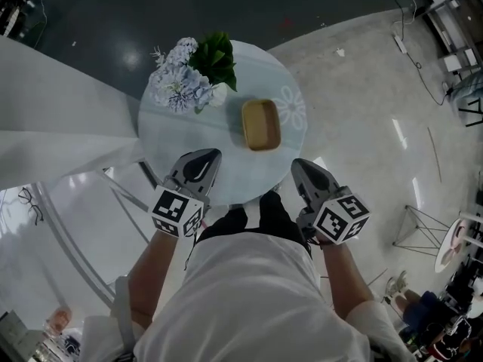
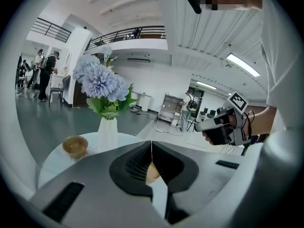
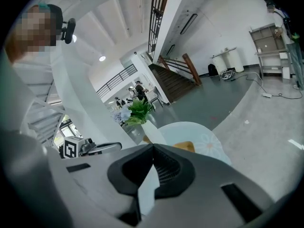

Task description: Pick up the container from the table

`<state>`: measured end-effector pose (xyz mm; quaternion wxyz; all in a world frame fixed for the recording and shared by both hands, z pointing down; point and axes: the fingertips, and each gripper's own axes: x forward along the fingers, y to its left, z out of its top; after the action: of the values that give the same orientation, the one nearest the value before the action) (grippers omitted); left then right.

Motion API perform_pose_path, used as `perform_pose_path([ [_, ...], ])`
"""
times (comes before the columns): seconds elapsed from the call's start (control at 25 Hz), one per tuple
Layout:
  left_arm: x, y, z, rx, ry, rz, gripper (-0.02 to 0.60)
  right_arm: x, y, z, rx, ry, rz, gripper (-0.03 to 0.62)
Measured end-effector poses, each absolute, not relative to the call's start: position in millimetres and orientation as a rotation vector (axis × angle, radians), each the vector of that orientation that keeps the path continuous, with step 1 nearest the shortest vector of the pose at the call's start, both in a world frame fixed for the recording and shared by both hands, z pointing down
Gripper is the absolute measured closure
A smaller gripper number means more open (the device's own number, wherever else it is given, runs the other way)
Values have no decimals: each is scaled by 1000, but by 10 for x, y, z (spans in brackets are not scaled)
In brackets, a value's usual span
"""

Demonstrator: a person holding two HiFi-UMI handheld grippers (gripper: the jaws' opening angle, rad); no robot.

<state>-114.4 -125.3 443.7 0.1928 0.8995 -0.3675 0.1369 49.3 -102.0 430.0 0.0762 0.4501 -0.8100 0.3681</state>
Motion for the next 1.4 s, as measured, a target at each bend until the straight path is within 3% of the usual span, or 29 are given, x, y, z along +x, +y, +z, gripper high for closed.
perform_pose_path([
  [1.4, -647, -2057, 5846, 2142, -1302, 553, 557, 1054, -2051, 5256, 933, -2398, 1218, 572],
])
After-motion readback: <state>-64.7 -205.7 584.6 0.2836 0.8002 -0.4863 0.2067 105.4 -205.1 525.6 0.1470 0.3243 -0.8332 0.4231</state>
